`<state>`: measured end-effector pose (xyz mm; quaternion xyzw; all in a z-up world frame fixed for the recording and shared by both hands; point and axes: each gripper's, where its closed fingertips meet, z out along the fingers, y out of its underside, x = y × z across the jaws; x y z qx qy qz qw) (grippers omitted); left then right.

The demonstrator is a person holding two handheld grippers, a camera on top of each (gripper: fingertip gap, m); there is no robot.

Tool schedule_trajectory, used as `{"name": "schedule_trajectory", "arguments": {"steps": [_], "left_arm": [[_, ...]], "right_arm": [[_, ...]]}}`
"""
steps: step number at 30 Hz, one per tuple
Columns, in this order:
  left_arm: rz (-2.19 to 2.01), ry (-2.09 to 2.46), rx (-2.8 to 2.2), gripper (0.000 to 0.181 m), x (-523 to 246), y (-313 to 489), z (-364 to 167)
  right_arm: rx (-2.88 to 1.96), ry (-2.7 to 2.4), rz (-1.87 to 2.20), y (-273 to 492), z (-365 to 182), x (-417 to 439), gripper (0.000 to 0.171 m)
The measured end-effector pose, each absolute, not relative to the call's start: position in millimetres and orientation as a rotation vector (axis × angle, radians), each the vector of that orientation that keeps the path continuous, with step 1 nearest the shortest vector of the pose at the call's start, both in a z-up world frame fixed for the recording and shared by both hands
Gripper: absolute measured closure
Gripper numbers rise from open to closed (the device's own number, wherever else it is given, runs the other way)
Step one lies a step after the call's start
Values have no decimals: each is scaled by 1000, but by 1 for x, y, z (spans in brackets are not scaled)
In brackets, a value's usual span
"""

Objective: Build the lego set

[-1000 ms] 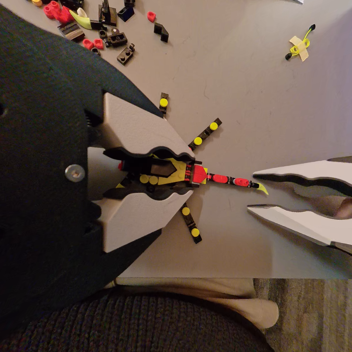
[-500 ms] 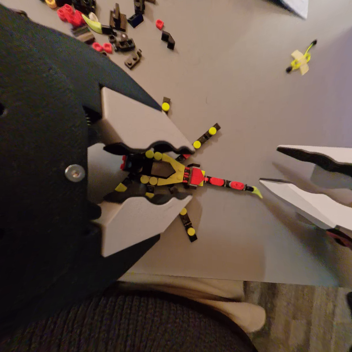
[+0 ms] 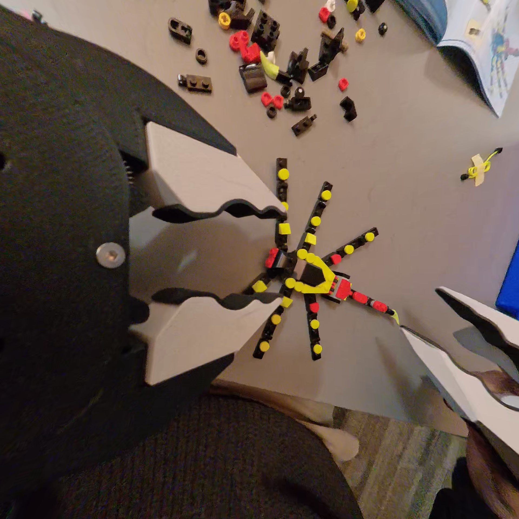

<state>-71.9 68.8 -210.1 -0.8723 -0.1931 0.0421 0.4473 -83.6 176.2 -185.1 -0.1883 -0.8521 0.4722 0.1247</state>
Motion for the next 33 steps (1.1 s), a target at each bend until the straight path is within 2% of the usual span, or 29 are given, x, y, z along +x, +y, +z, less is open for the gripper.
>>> {"name": "schedule_trajectory", "arguments": {"steps": [1,11,18,33], "left_arm": [[94,-466,-2155,134,-72,71,-211],[99,-467,-2132,139,-79,68,-212],[-59,-553,-1949,138,-83,71,-188],[-210,-723,-1834,140,-107,64,-192]], "right_arm": [[-549,-2498,1377,176,-189,-84,131],[-609,-2507,1445,178,-192,-91,130],[-665,-2465,1483,187,-188,-96,130],[-803,-2469,1444,201,-204,-111,128]]}}
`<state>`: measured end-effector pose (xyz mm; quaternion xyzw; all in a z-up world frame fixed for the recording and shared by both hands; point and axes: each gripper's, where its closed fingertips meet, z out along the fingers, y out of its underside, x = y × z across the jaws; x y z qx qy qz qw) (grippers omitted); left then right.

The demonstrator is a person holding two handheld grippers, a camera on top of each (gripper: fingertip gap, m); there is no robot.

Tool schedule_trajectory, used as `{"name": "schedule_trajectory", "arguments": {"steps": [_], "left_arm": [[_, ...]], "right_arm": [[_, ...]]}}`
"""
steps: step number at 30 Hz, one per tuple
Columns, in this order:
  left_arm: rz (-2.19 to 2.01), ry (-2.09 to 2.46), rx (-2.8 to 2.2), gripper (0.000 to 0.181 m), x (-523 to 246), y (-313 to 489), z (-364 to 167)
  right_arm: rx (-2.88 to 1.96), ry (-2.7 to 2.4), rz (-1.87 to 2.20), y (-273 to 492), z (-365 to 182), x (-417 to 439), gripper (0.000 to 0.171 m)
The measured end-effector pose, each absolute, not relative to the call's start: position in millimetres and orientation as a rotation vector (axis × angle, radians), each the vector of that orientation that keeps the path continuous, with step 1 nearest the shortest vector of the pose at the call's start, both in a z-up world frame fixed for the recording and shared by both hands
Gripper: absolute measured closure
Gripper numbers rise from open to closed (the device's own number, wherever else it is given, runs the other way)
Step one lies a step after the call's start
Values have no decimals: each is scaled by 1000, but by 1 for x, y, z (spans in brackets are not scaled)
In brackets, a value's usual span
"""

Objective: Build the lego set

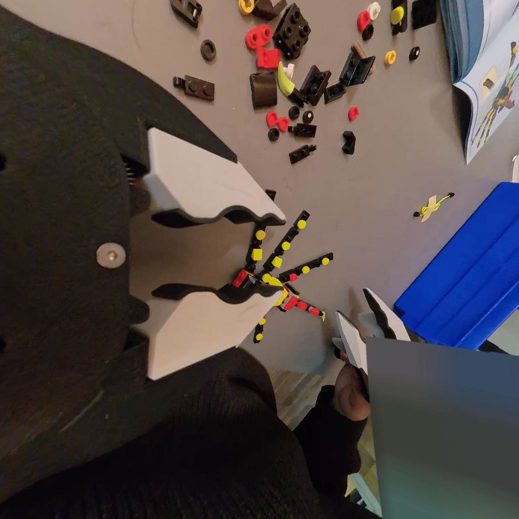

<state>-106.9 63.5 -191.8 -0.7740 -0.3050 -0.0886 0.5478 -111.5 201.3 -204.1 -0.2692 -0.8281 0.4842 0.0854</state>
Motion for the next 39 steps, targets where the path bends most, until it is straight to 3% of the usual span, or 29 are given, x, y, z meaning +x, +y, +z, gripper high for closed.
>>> {"name": "schedule_trajectory", "arguments": {"steps": [39], "left_arm": [[-228,-741,-1841,139,-108,63,-195]], "right_arm": [[-814,-2503,1397,201,-211,-112,127]]}}
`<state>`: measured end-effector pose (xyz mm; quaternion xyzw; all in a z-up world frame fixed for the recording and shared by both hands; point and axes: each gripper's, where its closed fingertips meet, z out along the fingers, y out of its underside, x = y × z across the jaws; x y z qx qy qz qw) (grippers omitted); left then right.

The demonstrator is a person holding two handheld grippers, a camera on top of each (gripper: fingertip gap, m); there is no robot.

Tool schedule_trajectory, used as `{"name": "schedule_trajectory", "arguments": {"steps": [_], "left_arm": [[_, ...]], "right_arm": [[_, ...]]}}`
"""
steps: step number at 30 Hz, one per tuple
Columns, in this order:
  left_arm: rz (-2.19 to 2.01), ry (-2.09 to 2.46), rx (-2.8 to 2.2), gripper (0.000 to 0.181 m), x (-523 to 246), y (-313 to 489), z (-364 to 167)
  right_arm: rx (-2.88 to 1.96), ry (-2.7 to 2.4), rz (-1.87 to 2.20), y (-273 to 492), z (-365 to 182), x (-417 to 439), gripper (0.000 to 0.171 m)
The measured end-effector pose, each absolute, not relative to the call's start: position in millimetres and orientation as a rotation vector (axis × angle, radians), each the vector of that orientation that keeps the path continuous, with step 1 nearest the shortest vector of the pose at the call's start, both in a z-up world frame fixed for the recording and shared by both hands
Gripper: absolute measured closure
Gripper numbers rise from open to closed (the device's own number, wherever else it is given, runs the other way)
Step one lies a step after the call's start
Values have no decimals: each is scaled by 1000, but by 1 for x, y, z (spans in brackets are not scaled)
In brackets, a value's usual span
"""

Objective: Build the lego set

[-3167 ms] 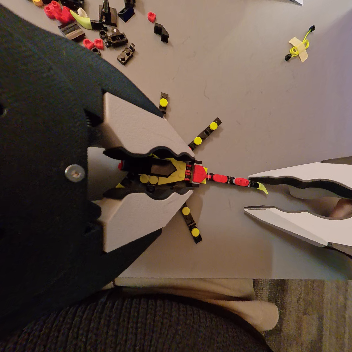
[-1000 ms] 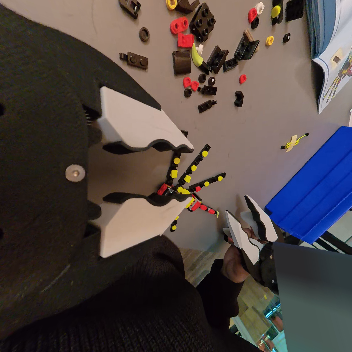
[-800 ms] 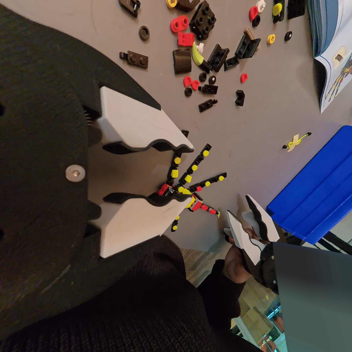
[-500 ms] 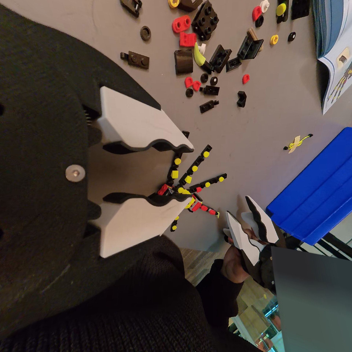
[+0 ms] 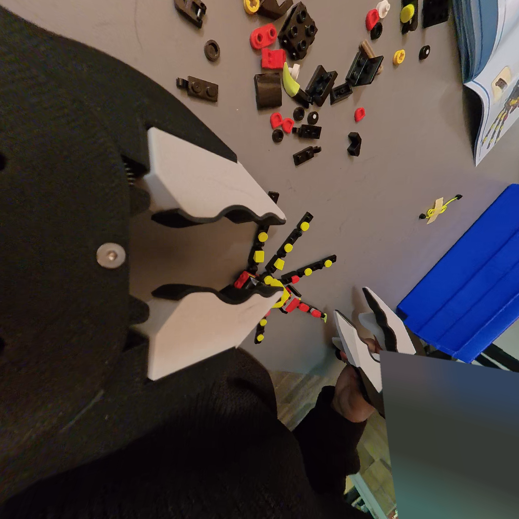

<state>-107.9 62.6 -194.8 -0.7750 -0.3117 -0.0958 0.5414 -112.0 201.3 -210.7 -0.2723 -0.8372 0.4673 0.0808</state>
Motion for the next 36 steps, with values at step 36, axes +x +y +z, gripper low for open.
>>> {"name": "schedule_trajectory", "arguments": {"steps": [36], "left_arm": [[-134,-417,-2272,156,-47,67,-233]], "right_arm": [[-527,-2493,1300,178,-194,-86,129]]}}
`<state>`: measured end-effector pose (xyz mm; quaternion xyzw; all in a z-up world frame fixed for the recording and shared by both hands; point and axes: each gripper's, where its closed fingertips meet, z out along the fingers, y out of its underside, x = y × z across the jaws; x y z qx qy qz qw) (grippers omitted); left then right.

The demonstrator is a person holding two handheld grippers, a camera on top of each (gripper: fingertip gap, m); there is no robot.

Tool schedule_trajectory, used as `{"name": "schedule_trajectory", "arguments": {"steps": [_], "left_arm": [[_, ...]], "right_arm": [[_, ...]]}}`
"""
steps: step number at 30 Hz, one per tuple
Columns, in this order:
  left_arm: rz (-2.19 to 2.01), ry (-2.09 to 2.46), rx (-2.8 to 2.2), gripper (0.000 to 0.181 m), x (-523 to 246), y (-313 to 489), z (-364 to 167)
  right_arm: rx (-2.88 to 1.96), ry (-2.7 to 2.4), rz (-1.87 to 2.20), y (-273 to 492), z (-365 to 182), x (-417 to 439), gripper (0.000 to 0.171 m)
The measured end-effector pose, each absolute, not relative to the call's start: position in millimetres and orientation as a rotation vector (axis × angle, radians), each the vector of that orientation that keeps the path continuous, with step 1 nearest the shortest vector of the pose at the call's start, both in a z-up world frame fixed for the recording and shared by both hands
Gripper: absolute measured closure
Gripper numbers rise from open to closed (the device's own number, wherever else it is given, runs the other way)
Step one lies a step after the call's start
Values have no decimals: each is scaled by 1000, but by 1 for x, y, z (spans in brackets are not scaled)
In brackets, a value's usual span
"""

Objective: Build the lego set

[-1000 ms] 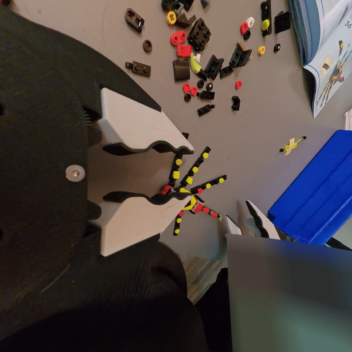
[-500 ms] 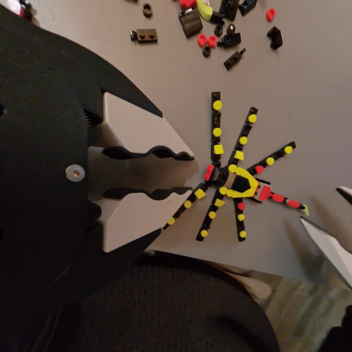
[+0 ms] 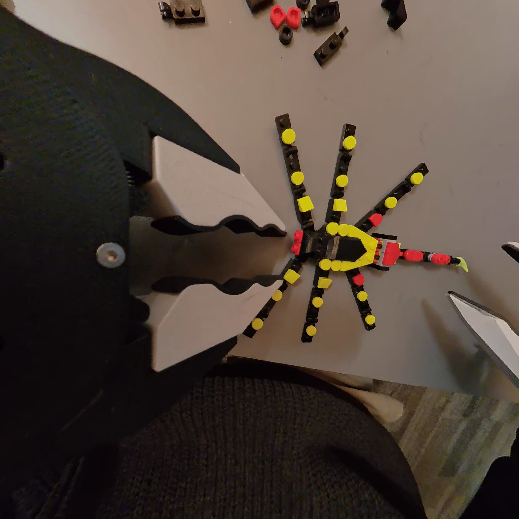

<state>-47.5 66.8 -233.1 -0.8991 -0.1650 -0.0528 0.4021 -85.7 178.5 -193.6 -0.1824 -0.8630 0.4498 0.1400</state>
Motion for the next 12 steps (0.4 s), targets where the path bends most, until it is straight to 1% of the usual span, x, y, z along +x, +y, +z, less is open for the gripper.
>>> {"name": "schedule_trajectory", "arguments": {"steps": [12], "left_arm": [[-214,-465,-2235,155,-48,69,-231]], "right_arm": [[-643,-2496,1285,190,-203,-98,130]]}}
